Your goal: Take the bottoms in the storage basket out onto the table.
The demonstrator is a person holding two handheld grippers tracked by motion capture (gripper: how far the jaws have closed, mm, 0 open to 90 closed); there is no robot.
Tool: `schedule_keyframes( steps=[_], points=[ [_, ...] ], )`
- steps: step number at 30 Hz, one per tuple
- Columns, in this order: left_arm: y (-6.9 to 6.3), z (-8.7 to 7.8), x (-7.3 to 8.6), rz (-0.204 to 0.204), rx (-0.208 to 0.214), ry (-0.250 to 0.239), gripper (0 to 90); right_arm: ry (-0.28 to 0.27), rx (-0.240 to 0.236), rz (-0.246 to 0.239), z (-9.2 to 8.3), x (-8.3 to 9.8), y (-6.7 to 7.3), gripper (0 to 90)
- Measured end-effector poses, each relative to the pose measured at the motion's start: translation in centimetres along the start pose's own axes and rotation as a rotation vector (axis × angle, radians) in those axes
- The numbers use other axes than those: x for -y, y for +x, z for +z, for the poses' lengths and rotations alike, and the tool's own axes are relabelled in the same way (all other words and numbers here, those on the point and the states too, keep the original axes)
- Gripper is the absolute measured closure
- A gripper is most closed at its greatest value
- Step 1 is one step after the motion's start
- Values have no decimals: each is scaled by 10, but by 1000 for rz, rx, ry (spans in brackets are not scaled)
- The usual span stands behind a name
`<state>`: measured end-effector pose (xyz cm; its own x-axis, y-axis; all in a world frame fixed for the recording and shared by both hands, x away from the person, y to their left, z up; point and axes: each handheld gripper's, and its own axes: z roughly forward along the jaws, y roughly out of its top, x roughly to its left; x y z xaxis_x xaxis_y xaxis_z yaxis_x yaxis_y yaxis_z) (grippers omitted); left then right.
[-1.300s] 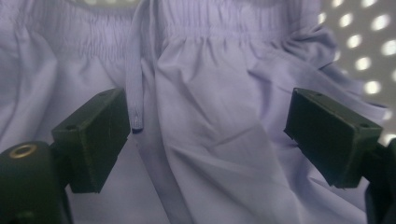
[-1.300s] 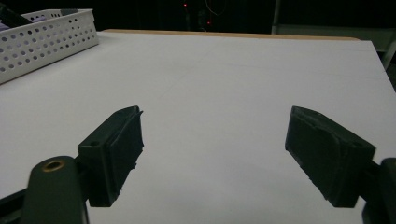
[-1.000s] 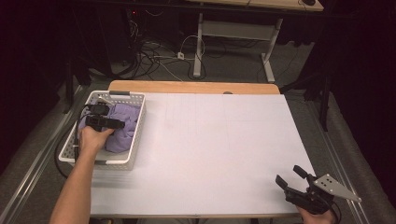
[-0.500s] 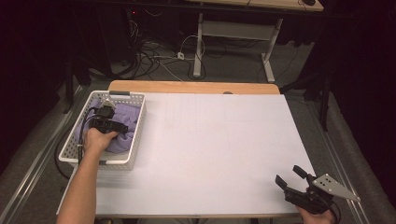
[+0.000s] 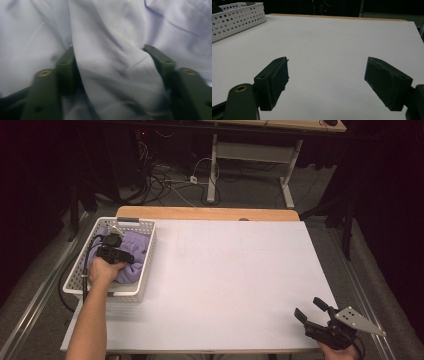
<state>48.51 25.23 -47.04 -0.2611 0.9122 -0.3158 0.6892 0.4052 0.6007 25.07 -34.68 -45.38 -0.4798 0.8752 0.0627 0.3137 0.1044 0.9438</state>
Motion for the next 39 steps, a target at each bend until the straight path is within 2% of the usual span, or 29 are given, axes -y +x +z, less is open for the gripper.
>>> schedule_keyframes(
  steps=[8, 12, 19, 23, 24, 34, 39],
  points=[
    [-7, -3, 2, 8, 9, 24, 634, 1, 0, -4, 1, -1, 0, 201],
    [-9, -5, 2, 13, 21, 38, 712, 3, 1, -2, 1, 0, 0, 201],
    [-9, -9, 3, 18, 34, 49, 752, 3, -6, -8, 1, -1, 1, 201],
    [-7, -14, -2, -5, 45, 51, 763, 3, -8, -10, 1, -1, 1, 201],
    [-5, -17, -4, -23, 56, 43, 763, 4, -10, -5, 1, 0, 0, 201],
    [-3, -47, -18, -71, 131, -16, 763, 2, -17, -11, 1, -1, 1, 201],
    [-2, -56, -22, -64, 142, -41, 763, 2, -18, -10, 2, -1, 1, 201]
  ],
)
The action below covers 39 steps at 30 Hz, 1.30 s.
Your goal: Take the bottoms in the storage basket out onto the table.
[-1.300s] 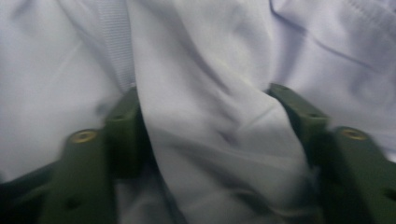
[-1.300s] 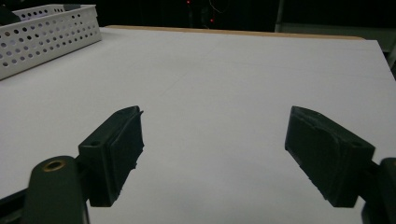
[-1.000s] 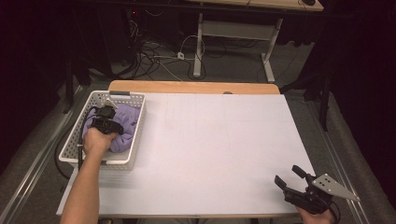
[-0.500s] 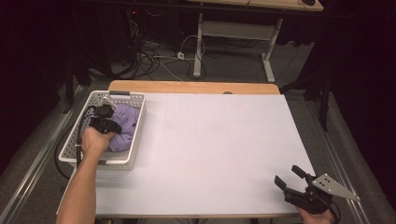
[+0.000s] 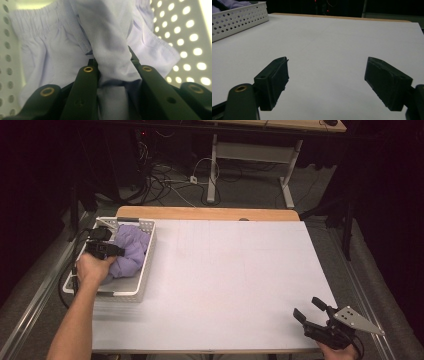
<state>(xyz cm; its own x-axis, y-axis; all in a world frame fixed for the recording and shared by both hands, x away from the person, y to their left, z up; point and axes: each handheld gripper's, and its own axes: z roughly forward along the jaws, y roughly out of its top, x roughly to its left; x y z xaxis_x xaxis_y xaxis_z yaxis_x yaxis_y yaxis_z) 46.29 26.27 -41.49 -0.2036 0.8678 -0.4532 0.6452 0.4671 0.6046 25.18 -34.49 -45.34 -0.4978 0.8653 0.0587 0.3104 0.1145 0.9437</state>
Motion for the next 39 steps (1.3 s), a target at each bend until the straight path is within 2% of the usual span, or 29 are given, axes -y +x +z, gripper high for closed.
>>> schedule_keyframes(
  steps=[2, 7, 16, 21, 25, 39],
  points=[
    [-2, -5, -3, 3, 16, -10, 763, 0, 2, 2, 0, 0, 0, 201],
    [-7, -19, -10, -21, 67, -44, 762, -1, 0, 0, 0, 0, 0, 201],
    [-11, -32, -16, -20, 95, -71, 761, -1, 0, 1, 0, 0, 0, 201],
    [-14, -40, -19, 2, 113, -91, 761, 0, 0, 1, 0, 0, 0, 202],
    [-15, -45, -21, -9, 128, -98, 761, -1, 3, 4, 0, 0, 0, 201],
    [-22, -61, -27, -1, 163, -116, 760, 1, 1, 1, 0, 0, 0, 201]
  ],
)
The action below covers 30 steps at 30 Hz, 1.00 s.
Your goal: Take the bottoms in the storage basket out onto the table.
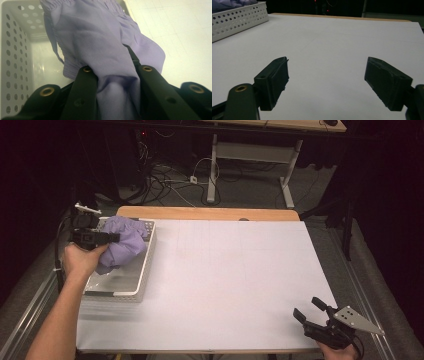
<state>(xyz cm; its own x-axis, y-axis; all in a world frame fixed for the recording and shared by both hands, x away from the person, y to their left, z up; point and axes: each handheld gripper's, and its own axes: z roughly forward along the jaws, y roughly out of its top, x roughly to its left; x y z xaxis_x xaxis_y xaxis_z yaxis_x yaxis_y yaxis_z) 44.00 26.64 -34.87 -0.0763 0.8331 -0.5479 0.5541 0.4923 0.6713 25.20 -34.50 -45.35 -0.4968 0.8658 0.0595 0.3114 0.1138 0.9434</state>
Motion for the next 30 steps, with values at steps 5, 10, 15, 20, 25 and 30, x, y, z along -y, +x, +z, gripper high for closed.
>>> schedule_keyframes(
  steps=[5, 10, 15, 20, 25, 30],
  points=[
    [-3, -3, 0, 6, 14, -3, 759, 0, 2, 2, 0, 0, 0, 202],
    [-8, -8, -2, 3, 39, -7, 760, 0, 0, 0, 0, 0, 0, 202],
    [-12, -12, -2, 8, 52, -7, 760, 0, 0, 0, 0, 0, 0, 202],
    [-15, -17, -4, 3, 74, -11, 760, 1, -2, -1, 0, 0, 0, 202],
    [-22, -21, -6, 3, 103, -20, 760, 2, -1, -3, 0, 0, 0, 202],
    [-32, -25, -5, 19, 132, -17, 760, 2, -2, -6, 1, 0, 1, 202]
  ],
)
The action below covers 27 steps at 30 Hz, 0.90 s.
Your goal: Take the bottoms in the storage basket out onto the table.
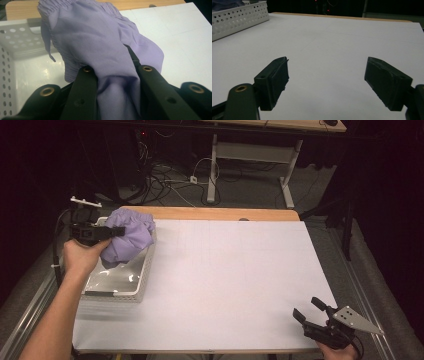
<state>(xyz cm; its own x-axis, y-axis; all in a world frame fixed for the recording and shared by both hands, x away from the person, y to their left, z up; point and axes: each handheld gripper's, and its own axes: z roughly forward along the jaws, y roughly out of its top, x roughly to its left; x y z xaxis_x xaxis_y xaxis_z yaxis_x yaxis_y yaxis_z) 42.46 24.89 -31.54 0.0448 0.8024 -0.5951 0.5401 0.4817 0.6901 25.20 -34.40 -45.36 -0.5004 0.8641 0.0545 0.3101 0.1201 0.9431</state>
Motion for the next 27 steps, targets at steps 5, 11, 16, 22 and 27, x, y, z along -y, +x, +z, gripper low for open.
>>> schedule_keyframes(
  steps=[5, 11, 16, 22, 27],
  points=[
    [-11, -2, 0, 10, 29, 3, 760, 1, -1, 5, 0, 0, -1, 202],
    [-23, -4, 2, 27, 63, 7, 760, 2, -3, 7, 0, 0, -1, 202],
    [-35, -3, 5, 43, 88, 12, 760, 3, -4, 7, 0, 0, 0, 202],
    [-46, -4, 9, 68, 120, 14, 760, 2, -4, 7, 0, 0, -1, 202],
    [-54, -4, 12, 79, 143, 23, 760, 2, -4, 6, 0, 0, -1, 202]
  ],
)
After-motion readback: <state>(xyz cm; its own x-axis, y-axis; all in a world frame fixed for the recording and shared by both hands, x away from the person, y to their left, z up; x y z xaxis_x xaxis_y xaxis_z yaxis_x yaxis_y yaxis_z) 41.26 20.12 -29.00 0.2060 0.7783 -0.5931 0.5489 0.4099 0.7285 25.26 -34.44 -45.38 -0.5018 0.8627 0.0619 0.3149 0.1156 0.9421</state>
